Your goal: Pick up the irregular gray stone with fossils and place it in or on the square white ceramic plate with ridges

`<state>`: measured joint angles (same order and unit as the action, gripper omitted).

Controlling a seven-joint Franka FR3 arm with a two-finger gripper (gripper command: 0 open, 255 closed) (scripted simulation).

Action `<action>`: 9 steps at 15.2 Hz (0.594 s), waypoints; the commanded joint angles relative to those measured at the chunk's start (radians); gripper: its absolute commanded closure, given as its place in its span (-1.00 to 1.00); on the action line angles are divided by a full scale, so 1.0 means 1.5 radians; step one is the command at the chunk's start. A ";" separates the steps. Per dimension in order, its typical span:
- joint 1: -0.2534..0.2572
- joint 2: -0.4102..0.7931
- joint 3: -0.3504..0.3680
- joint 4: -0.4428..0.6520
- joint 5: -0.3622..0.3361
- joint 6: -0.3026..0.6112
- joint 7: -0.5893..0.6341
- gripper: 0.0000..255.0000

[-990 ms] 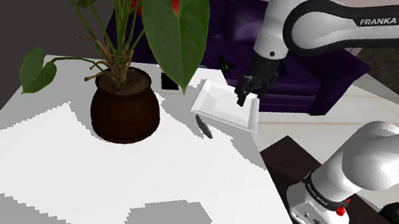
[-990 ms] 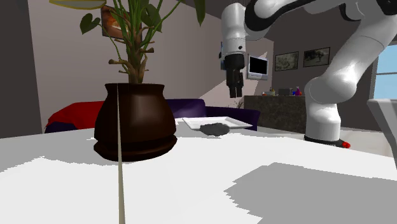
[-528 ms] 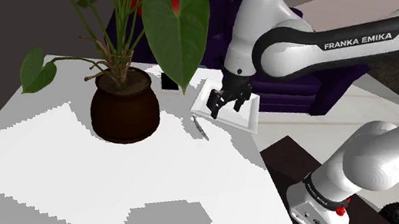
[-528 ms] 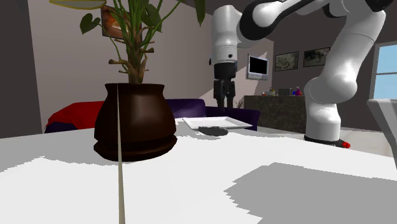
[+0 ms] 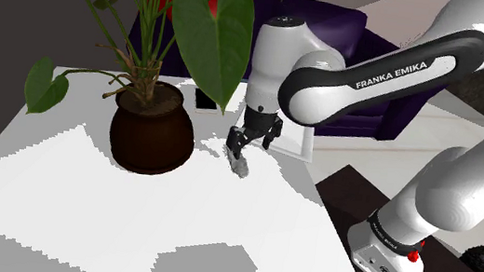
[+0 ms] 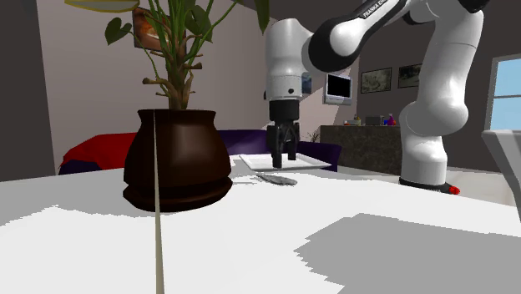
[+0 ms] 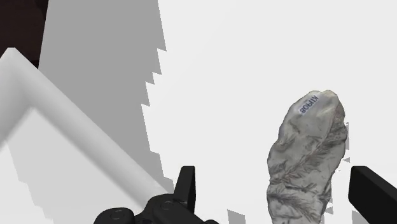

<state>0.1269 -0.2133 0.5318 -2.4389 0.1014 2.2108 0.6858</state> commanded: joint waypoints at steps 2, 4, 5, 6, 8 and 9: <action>-0.003 0.020 0.005 -0.012 -0.009 0.031 0.008 -1.00; -0.004 0.030 0.007 -0.019 -0.014 0.047 0.012 -1.00; -0.004 0.030 0.007 -0.019 -0.014 0.047 0.012 -1.00; -0.004 0.030 0.007 -0.019 -0.014 0.047 0.012 -1.00; -0.004 0.030 0.007 -0.019 -0.014 0.047 0.012 -1.00; -0.004 0.030 0.007 -0.019 -0.014 0.047 0.012 -1.00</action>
<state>0.1209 -0.1686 0.5424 -2.4671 0.0799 2.2802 0.7039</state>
